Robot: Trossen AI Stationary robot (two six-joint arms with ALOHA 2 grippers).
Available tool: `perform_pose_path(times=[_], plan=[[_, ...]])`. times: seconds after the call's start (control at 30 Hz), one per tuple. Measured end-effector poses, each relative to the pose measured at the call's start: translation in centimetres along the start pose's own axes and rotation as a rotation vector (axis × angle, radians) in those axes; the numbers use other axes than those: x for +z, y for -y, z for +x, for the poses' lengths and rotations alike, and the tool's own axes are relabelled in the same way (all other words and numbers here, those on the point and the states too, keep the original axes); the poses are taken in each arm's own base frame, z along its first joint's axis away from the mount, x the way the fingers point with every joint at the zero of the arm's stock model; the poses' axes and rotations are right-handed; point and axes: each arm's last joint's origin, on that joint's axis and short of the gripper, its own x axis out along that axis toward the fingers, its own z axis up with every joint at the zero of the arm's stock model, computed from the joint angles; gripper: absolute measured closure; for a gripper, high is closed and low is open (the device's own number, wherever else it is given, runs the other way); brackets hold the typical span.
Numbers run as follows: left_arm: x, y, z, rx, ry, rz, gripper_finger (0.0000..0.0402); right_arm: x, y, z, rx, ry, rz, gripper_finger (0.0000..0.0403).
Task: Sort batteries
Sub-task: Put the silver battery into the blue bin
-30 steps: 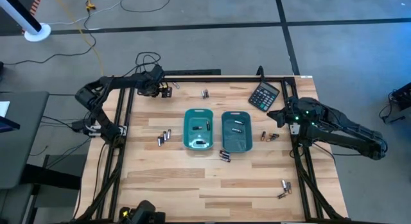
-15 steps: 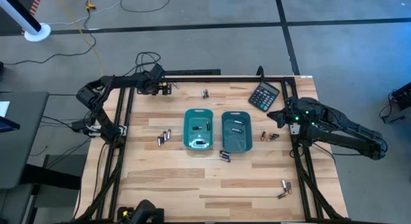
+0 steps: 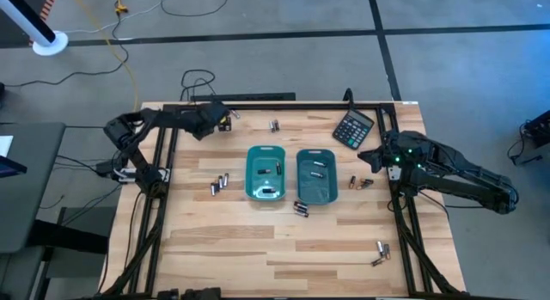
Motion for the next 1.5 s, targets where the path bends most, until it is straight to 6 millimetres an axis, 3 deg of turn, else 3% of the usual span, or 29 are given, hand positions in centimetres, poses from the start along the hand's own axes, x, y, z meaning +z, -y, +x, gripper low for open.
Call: perform_pose_path(times=[0.17, 0.63, 0.9, 1.27, 1.5], plan=[[-0.1, 0.1, 0.0, 0.015, 0.021, -0.009, 0.0084, -0.2, 0.2, 0.0, -0.019, -0.022, -0.003, 0.0266], [3.2, -1.9, 0.9, 0.013, -0.139, -0.285, 0.0084, -0.2, 0.2, 0.0, -0.019, -0.022, -0.022, 0.0266], [4.7, -1.3, 0.7, -0.028, -0.093, -0.22, 0.0084, -0.2, 0.2, 0.0, -0.019, -0.022, -0.033, 0.0266], [6.7, -3.0, 1.4, -0.001, -0.073, -0.231, 0.0084, -0.2, 0.2, 0.0, -0.019, -0.022, -0.022, 0.0266], [6.8, -2.8, 3.7, -0.049, -0.147, -0.17, 0.0084, -0.2, 0.2, 0.0, -0.018, -0.02, -0.021, 0.0266]])
